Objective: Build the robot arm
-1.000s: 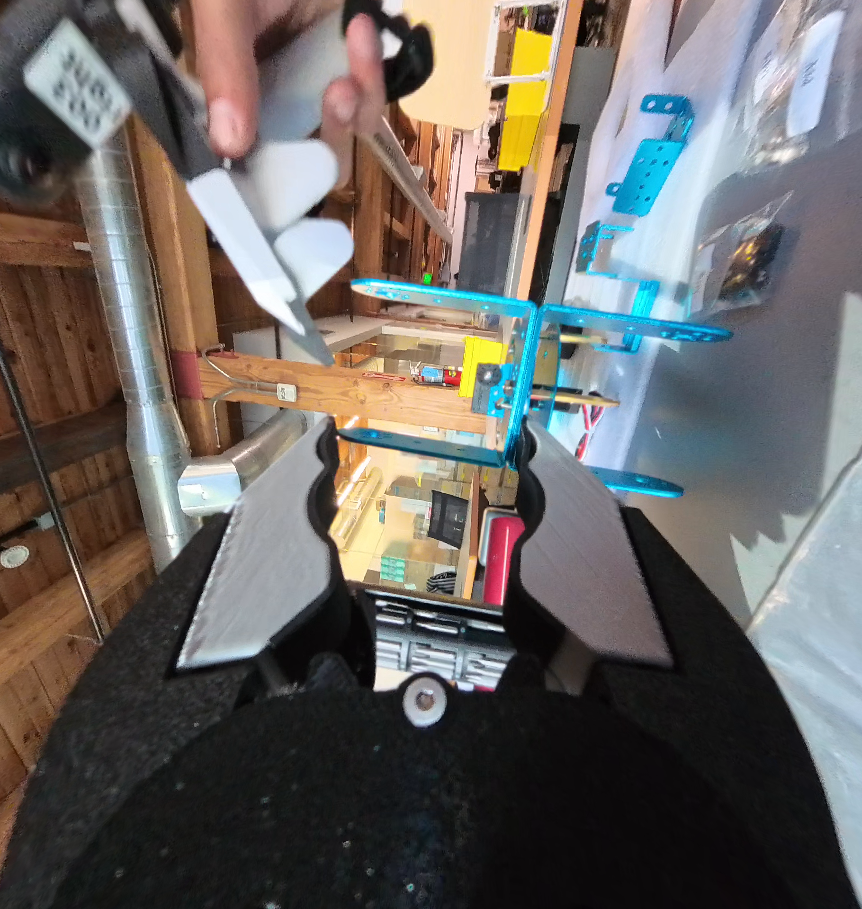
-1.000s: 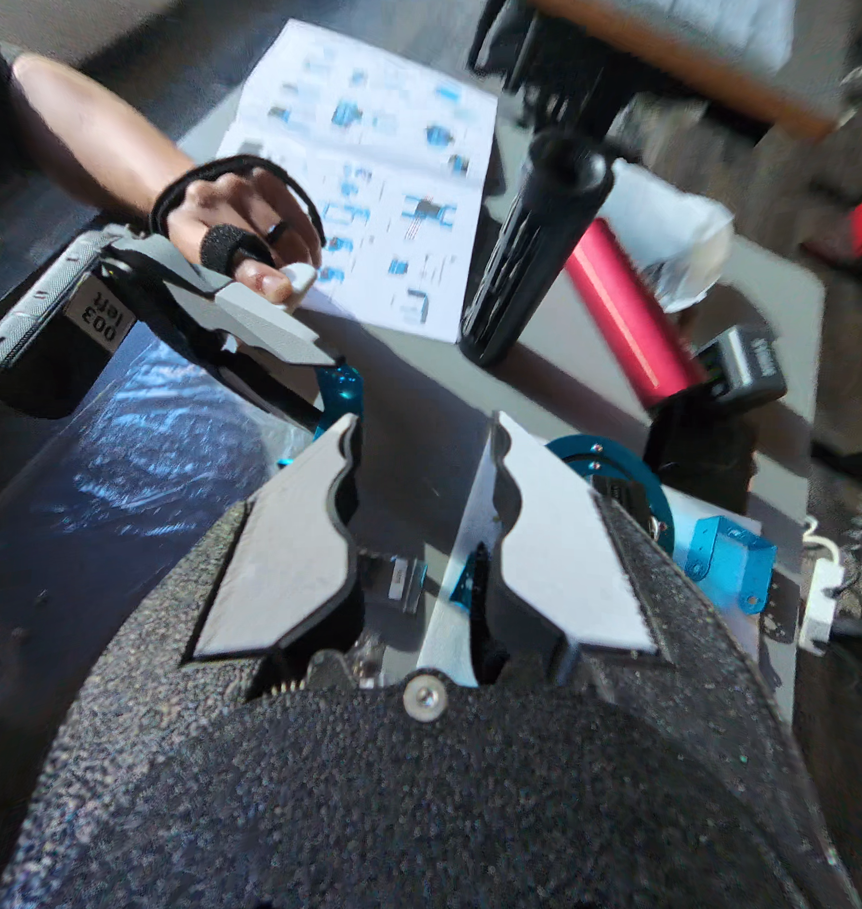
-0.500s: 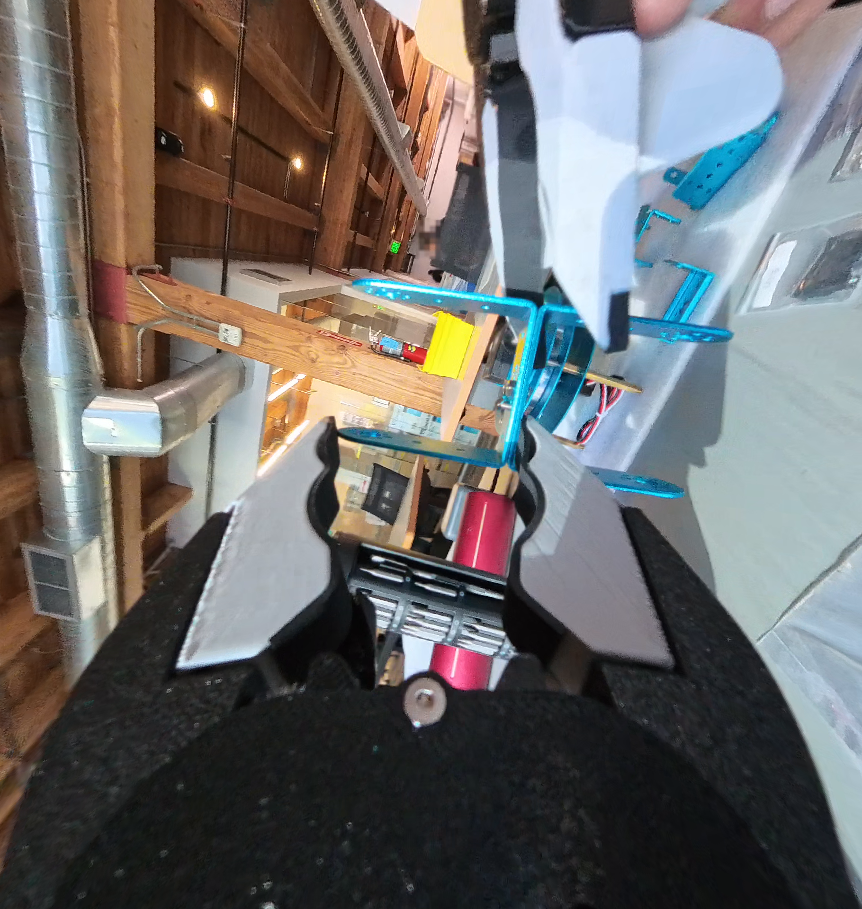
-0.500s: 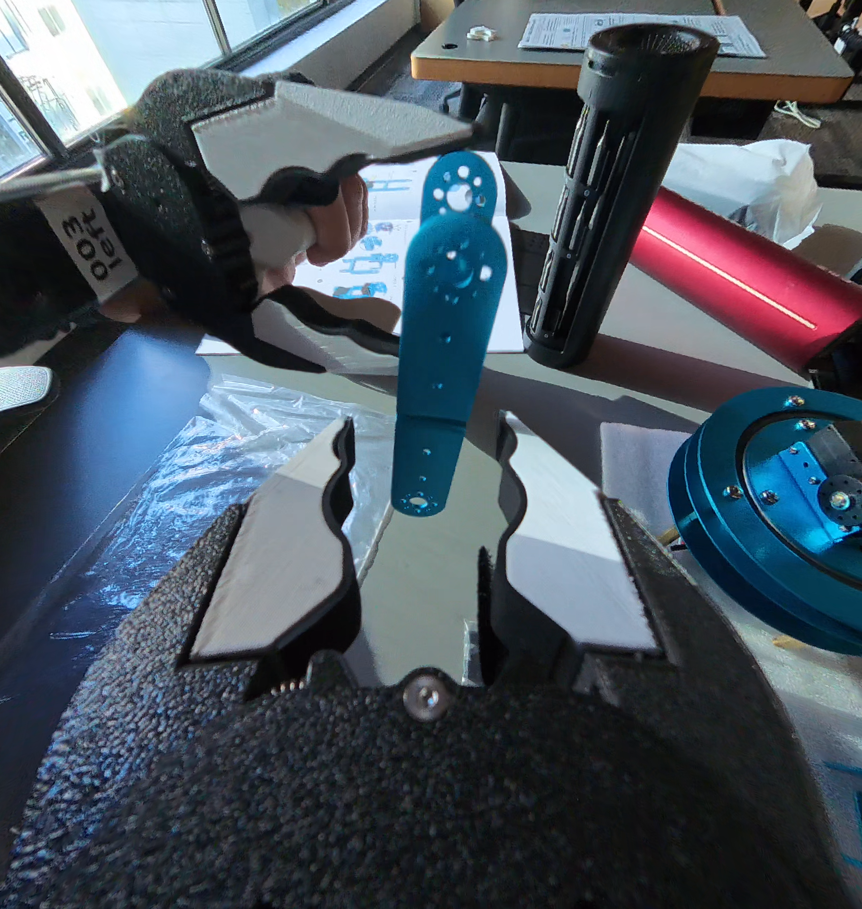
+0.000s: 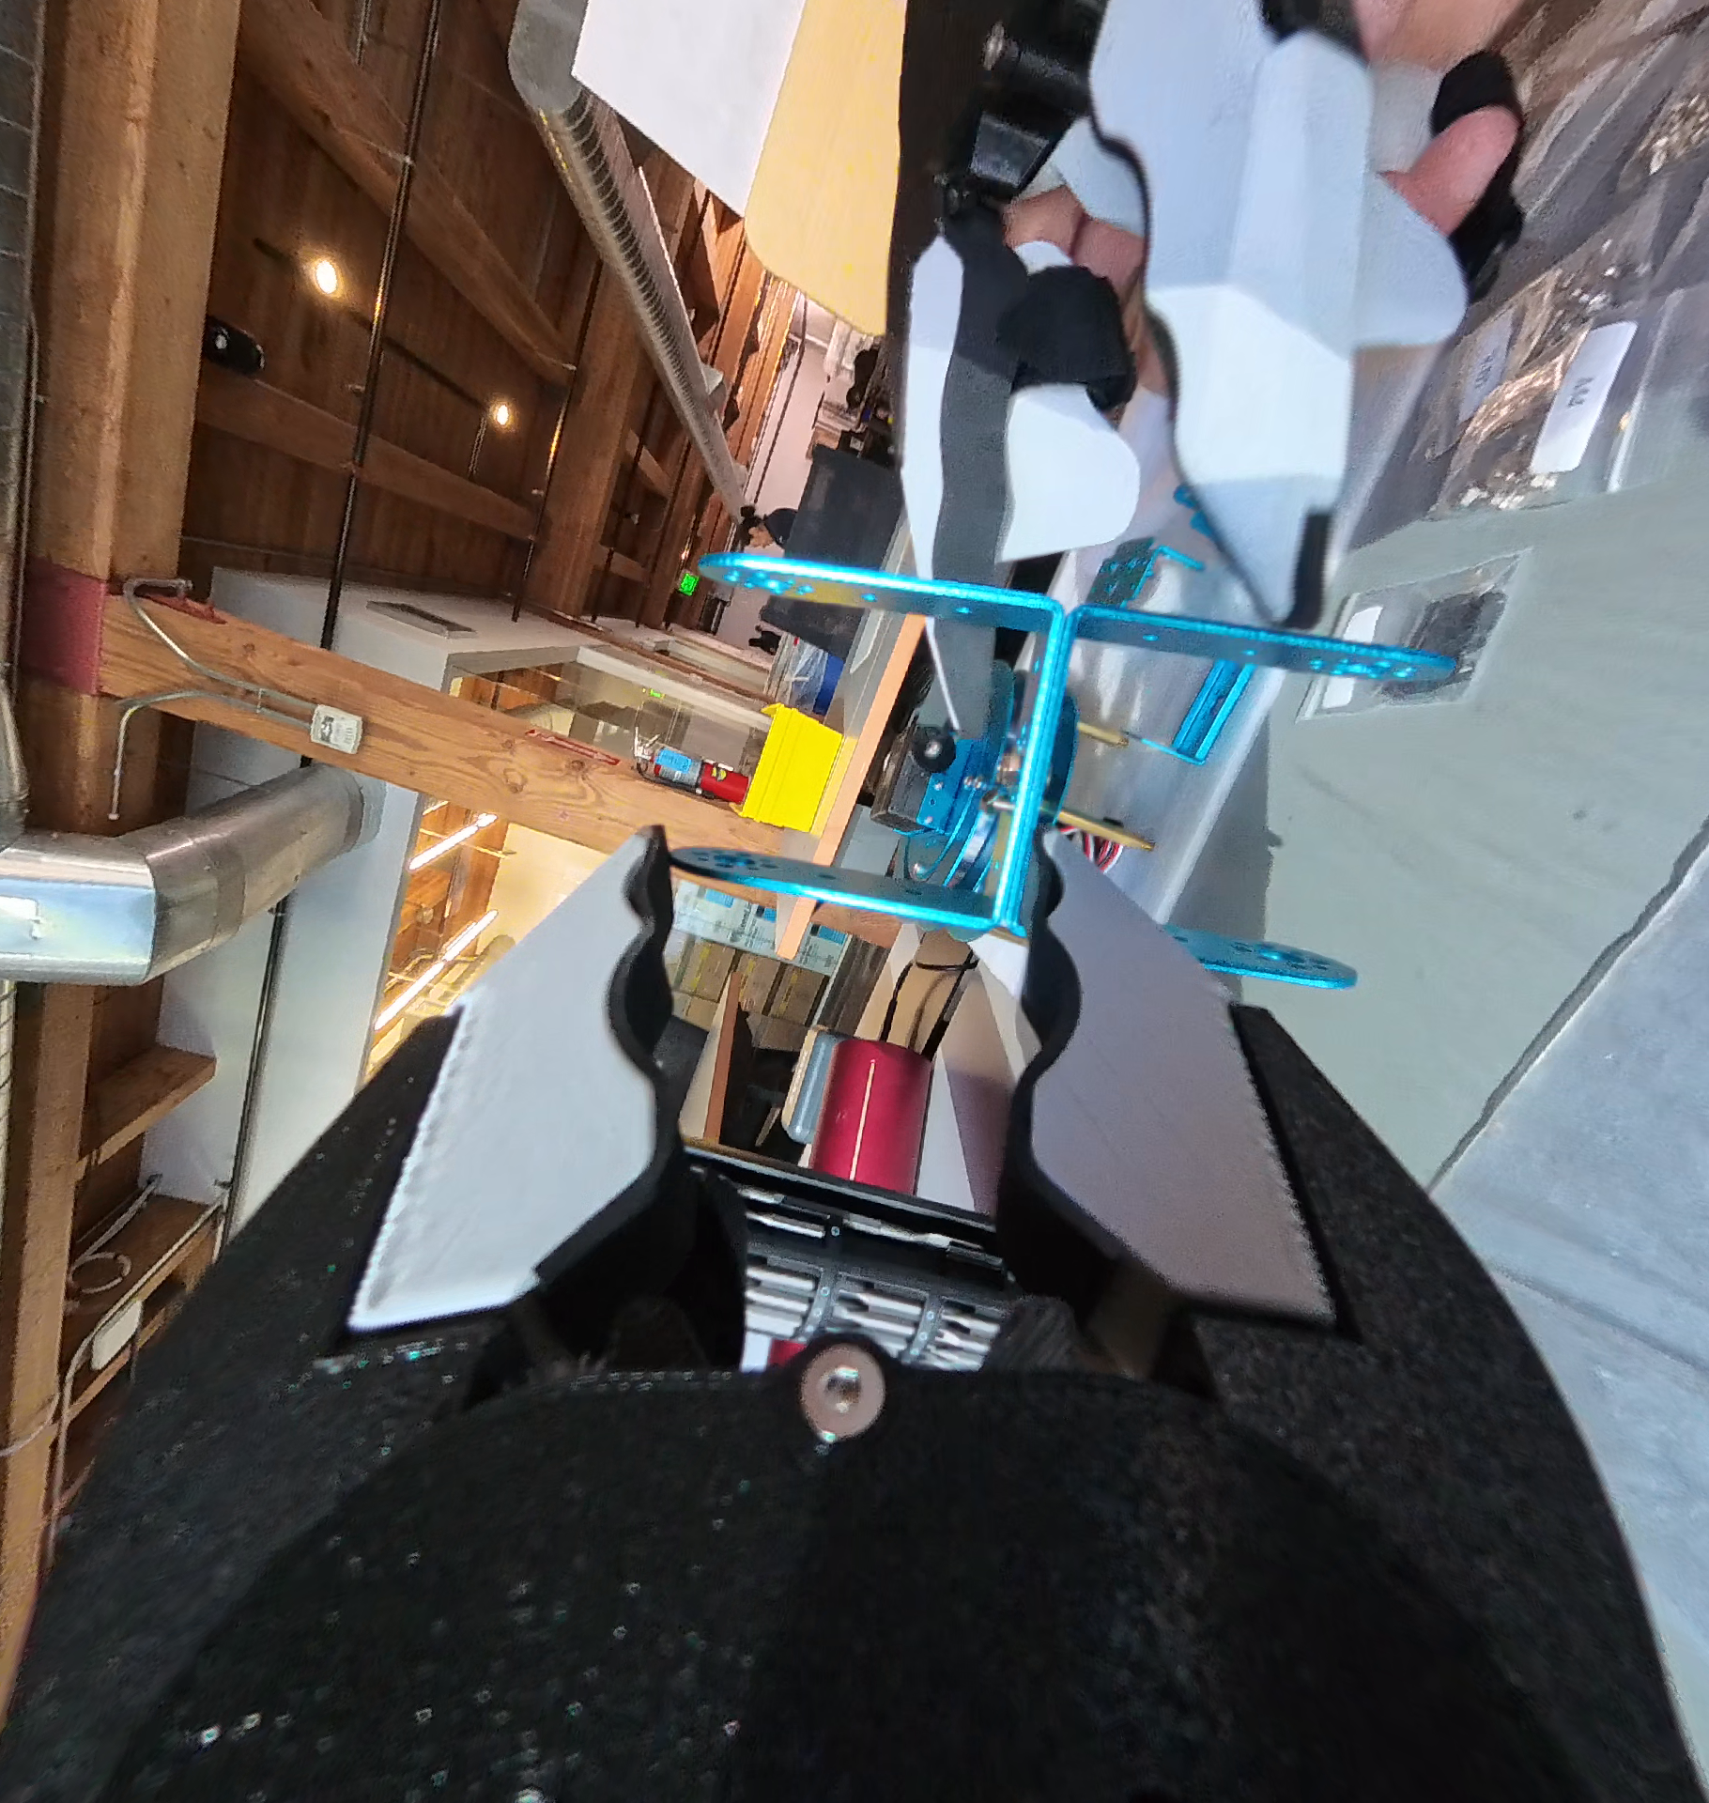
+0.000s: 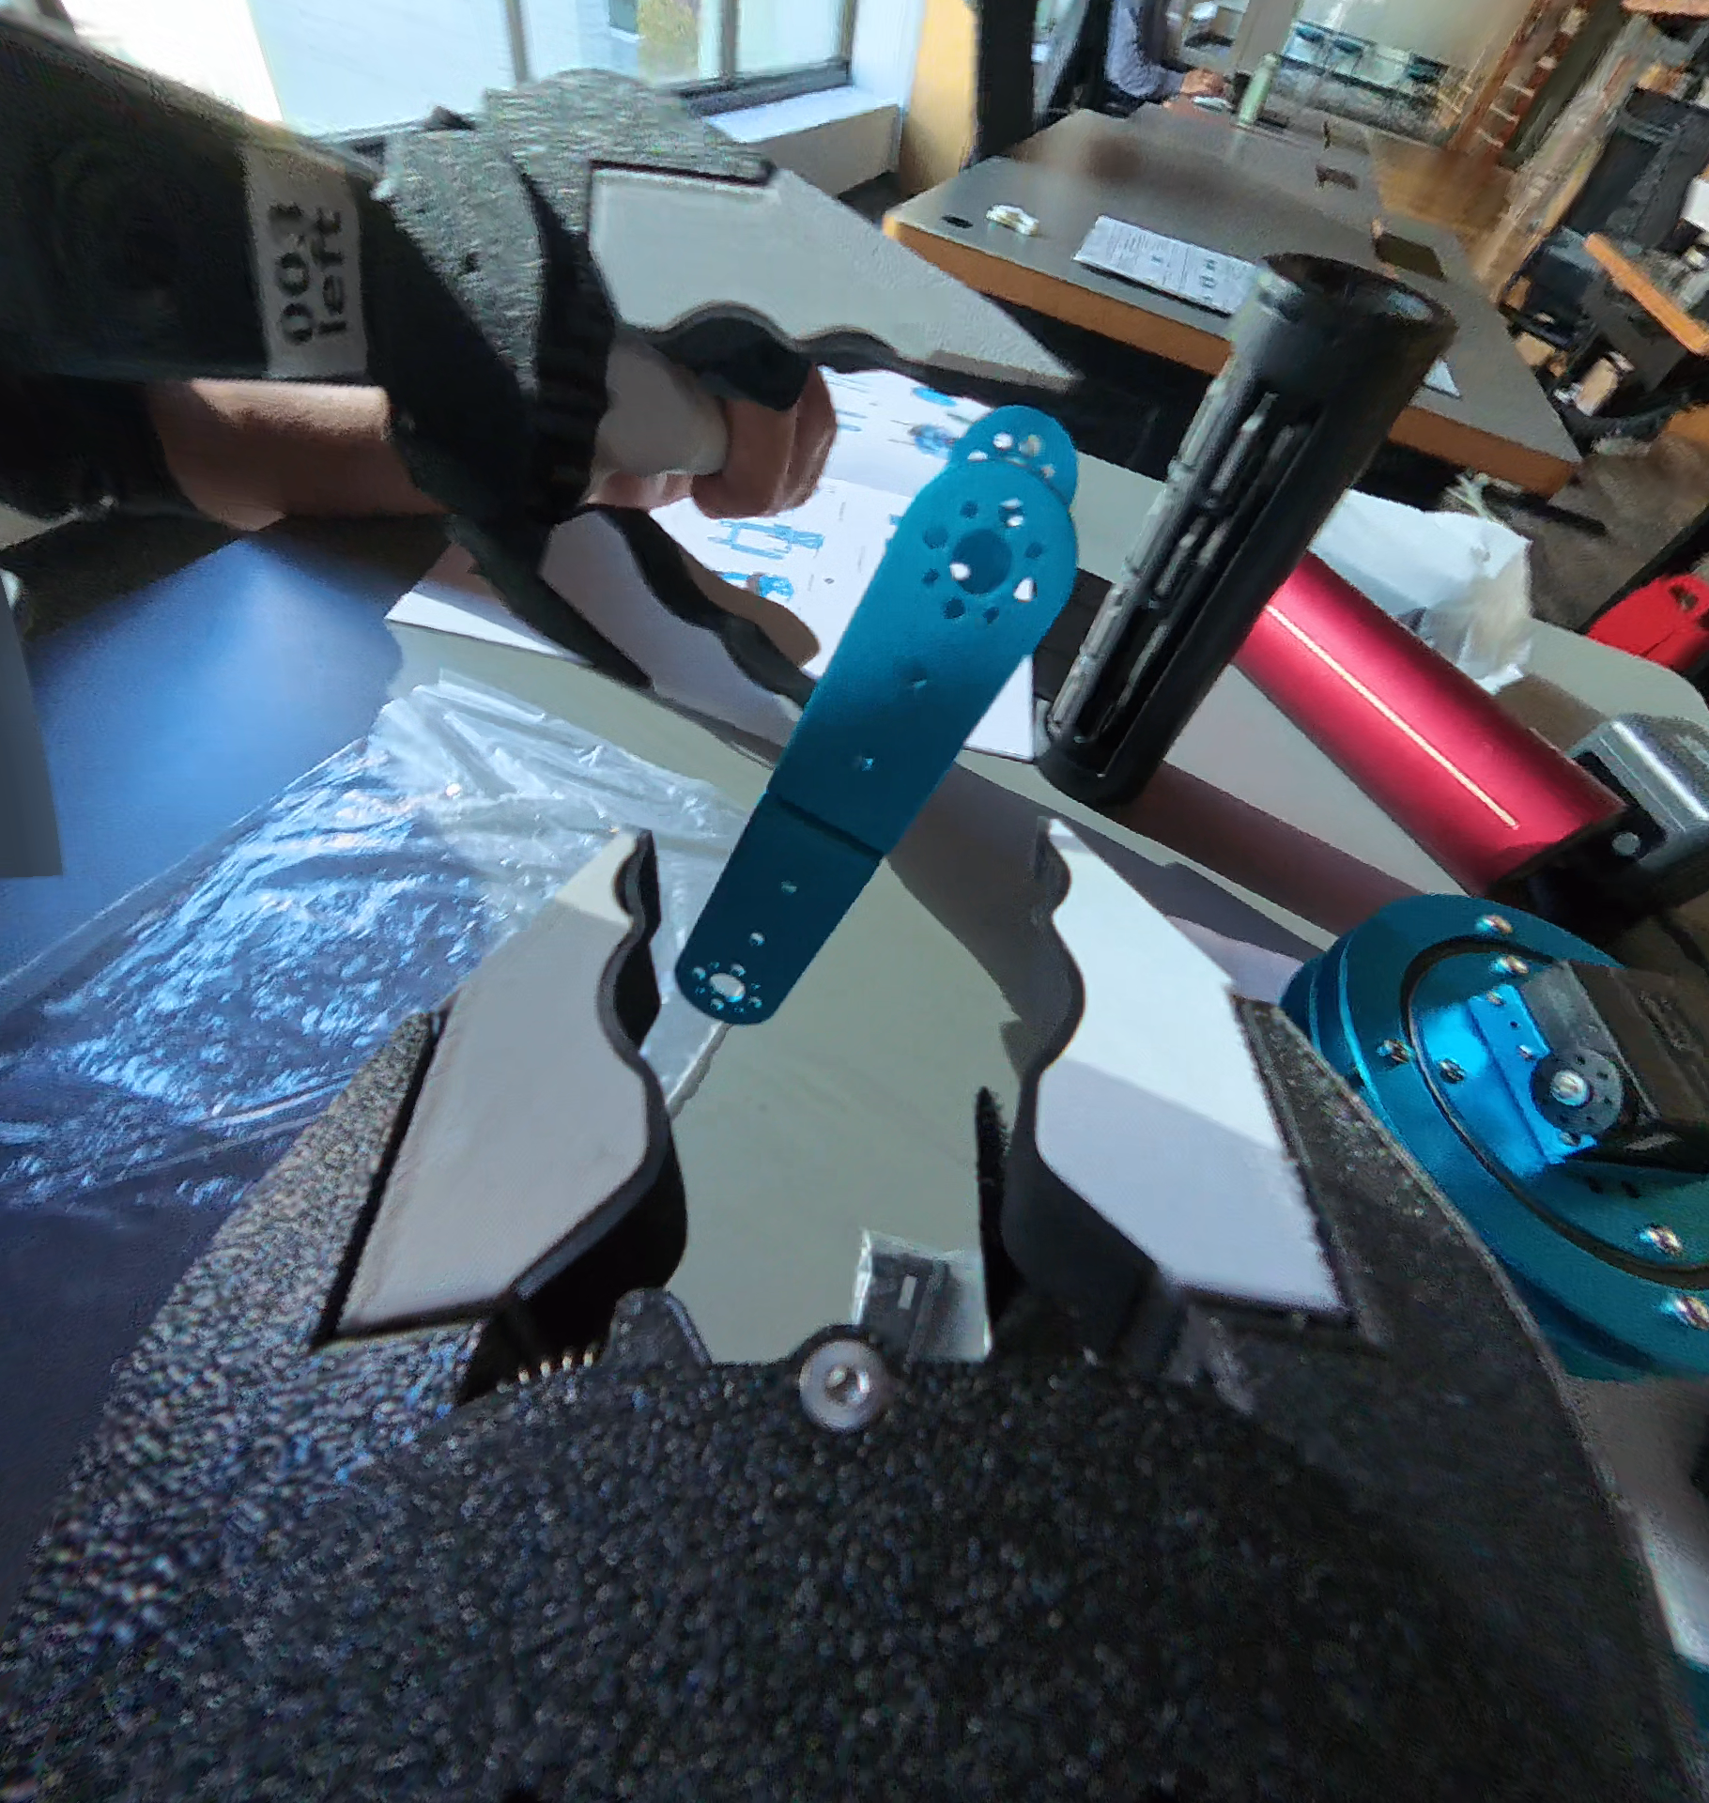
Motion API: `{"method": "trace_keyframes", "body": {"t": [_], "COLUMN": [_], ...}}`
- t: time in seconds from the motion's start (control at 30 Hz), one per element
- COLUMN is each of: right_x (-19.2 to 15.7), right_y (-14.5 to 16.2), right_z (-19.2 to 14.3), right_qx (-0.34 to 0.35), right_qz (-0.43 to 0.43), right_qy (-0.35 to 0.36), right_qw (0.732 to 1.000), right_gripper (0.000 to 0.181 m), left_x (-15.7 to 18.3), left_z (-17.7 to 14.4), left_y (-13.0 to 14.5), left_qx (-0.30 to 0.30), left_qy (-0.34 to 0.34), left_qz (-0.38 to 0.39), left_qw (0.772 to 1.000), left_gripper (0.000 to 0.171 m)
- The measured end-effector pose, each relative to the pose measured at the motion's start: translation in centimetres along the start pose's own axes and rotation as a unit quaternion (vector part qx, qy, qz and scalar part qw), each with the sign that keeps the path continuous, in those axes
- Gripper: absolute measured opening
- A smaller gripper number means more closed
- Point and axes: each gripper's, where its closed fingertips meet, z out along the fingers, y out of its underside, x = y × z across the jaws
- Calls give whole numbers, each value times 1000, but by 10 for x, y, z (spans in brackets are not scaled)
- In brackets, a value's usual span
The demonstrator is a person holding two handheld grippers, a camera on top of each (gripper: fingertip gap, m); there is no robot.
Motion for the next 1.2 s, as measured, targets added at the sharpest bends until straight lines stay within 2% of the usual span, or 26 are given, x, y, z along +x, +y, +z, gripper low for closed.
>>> {"method": "trace_keyframes", "body": {"t": [0.23, 0.33, 0.47, 0.63, 0.67, 0.77, 0.87, 0.93, 1.0, 1.1, 1.2], "right_x": [-31, -31, -30, -34, -33, -28, -19, -8, 3, 21, 18], "right_y": [-4, -8, -18, -17, -16, -10, -6, 3, 10, 7, 1], "right_z": [-2, 0, -6, -4, -4, -2, -10, -20, -34, -47, -49], "right_qx": [43, 50, 70, 63, 59, 44, 34, -5, -29, -3, 12], "right_qz": [-12, -36, -69, -58, -57, -61, -40, -3, 29, 77, 128], "right_qy": [-86, -72, -50, -69, -67, -56, -52, -45, -44, -21, -31], "right_qw": [995, 995, 994, 994, 994, 996, 997, 999, 998, 997, 991], "right_gripper": [74, 71, 55, 60, 56, 61, 65, 71, 69, 60, 67], "left_x": [5, 8, 10, 13, 13, 13, 6, -5, -16, -24, -19], "left_z": [-5, -7, -8, -10, -10, -12, -14, -15, -16, -18, -17], "left_y": [-15, -21, -23, -27, -28, -31, -30, -25, -19, -9, -3], "left_qx": [32, 40, 44, 51, 52, 57, 55, 46, 38, 20, -15], "left_qy": [13, 18, 21, 25, 24, 23, 12, -4, -18, -35, -24], "left_qz": [3, 1, 5, 3, 5, 12, 20, 21, 16, 22, -5], "left_qw": [999, 999, 999, 998, 998, 998, 998, 999, 999, 999, 1000], "left_gripper": [72, 72, 72, 72, 72, 72, 72, 71, 71, 71, 71]}}
